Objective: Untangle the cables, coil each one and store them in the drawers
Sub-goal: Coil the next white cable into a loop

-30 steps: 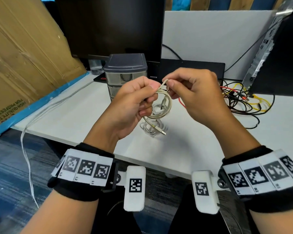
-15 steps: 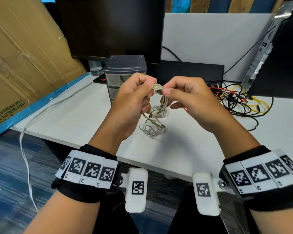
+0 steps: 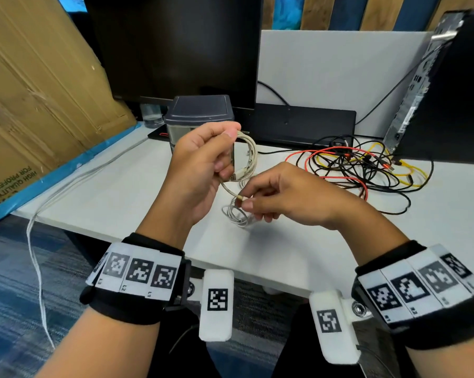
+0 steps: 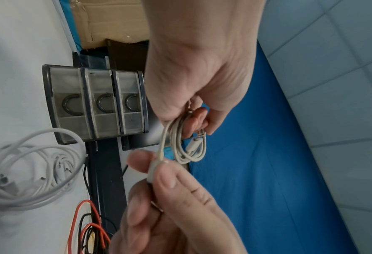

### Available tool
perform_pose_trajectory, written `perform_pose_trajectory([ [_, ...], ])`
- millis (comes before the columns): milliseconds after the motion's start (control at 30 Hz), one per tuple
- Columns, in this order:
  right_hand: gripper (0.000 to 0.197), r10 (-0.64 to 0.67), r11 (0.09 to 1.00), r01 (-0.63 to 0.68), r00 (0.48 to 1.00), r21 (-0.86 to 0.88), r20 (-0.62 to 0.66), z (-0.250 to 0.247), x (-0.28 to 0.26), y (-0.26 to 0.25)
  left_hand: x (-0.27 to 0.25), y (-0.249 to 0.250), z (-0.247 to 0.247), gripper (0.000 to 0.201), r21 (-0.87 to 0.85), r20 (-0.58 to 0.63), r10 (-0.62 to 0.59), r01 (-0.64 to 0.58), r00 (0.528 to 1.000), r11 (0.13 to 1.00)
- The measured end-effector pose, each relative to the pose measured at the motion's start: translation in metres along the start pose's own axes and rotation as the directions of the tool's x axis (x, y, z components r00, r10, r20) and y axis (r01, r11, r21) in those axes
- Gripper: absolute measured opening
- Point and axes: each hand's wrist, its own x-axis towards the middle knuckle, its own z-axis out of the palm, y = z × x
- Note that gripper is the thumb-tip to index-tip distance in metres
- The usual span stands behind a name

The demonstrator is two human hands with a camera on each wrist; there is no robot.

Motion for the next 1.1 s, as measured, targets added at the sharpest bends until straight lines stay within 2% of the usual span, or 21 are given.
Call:
perform_pose_trajectory([
  [167, 0.014, 0.023, 0.980, -0.021, 1.000, -0.196, 0.012, -0.005, -0.005, 0.006, 0.003, 0.007, -0.008, 0.019, -0.047, -0.042, -0.010, 0.008, 0.999, 0.999],
  [267, 0.021, 0.023, 0.967, -0.036, 0.998, -0.251, -0.054, -0.012, -0.010, 0.002, 0.004, 0.008, -0.010, 0.021, 0.059, -0.055, -0.001, 0.004, 0.999, 0.998],
  [400, 0.017, -0.142, 0.951, 0.064, 0.958, -0.301, -0.247, -0.026, -0.013, -0.015, 0.001, 0.009, 0.000, 0.018, 0.315, -0.041, 0.038, -0.023, 0.998, 0.949],
  [567, 0.015, -0.312, 0.926, 0.208, 0.891, -0.314, -0.330, -0.027, -0.008, -0.026, -0.001, 0.009, 0.012, 0.019, 0.447, 0.053, 0.065, -0.082, 0.996, 0.891],
  [667, 0.016, -0.388, 0.902, 0.253, 0.832, -0.350, -0.397, -0.024, -0.006, -0.023, -0.002, 0.011, 0.015, 0.023, 0.460, 0.096, 0.060, -0.098, 0.994, 0.883],
  [733, 0.015, -0.379, 0.918, 0.277, 0.823, -0.283, -0.423, -0.020, -0.003, -0.021, -0.003, 0.013, 0.018, 0.025, 0.389, 0.103, 0.037, -0.074, 0.994, 0.918],
  [800, 0.018, -0.356, 0.935, 0.321, 0.839, -0.153, -0.412, -0.017, -0.001, -0.021, -0.003, 0.014, 0.018, 0.026, 0.320, 0.105, 0.018, -0.051, 0.994, 0.946],
  [900, 0.029, -0.332, 0.935, 0.355, 0.841, -0.028, -0.428, -0.018, 0.001, -0.020, -0.004, 0.011, 0.018, 0.023, 0.296, 0.141, 0.016, -0.057, 0.990, 0.953],
  [1000, 0.038, -0.294, 0.941, 0.338, 0.845, 0.020, -0.448, -0.025, 0.002, -0.018, -0.004, 0.009, 0.013, 0.019, 0.412, 0.206, 0.068, -0.150, 0.976, 0.899],
  [1100, 0.044, -0.224, 0.962, 0.270, 0.879, 0.051, -0.421, -0.032, 0.002, -0.016, 0.001, 0.009, 0.004, 0.018, 0.531, 0.265, 0.095, -0.227, 0.960, 0.816],
])
